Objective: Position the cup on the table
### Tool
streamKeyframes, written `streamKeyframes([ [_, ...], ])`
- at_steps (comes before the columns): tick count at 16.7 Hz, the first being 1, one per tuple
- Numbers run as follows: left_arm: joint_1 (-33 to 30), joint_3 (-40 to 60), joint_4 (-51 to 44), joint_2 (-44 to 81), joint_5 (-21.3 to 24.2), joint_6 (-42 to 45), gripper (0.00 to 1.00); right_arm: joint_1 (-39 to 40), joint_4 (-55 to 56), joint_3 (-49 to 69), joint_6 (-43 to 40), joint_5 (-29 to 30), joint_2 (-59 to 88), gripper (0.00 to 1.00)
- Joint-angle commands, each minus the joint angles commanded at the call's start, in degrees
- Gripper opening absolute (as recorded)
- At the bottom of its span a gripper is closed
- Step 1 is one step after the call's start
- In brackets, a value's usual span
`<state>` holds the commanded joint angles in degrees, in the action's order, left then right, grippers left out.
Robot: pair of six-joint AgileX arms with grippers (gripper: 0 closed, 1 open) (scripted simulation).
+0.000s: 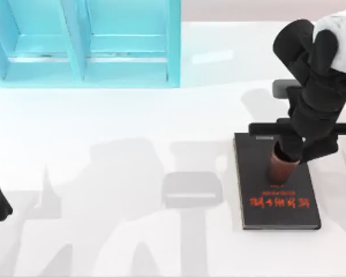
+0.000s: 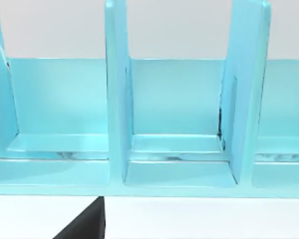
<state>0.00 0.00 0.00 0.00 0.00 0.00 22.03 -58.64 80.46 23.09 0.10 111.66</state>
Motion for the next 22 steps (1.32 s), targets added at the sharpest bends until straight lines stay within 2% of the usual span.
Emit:
streamKeyframes([
  [7, 0.0, 0.0, 0.0, 0.0, 0.0, 0.0, 1.0, -0.08, -9.87, 7.62, -0.1, -0.01, -2.03, 0.0],
  [15, 0.0, 0.0, 0.0, 0.0, 0.0, 0.0, 1.0, 0.62, -12.01, 10.39, 0.58, 0.12, -0.37, 0.0],
  [18, 0.0, 0.0, 0.0, 0.0, 0.0, 0.0, 1.0, 2.52, -16.24, 17.92, 2.65, 0.62, 4.42, 0.0],
  [22, 0.0, 0.0, 0.0, 0.0, 0.0, 0.0, 1.0, 6.1, -24.23, 35.57, 6.39, 1.55, 13.17, 0.0],
])
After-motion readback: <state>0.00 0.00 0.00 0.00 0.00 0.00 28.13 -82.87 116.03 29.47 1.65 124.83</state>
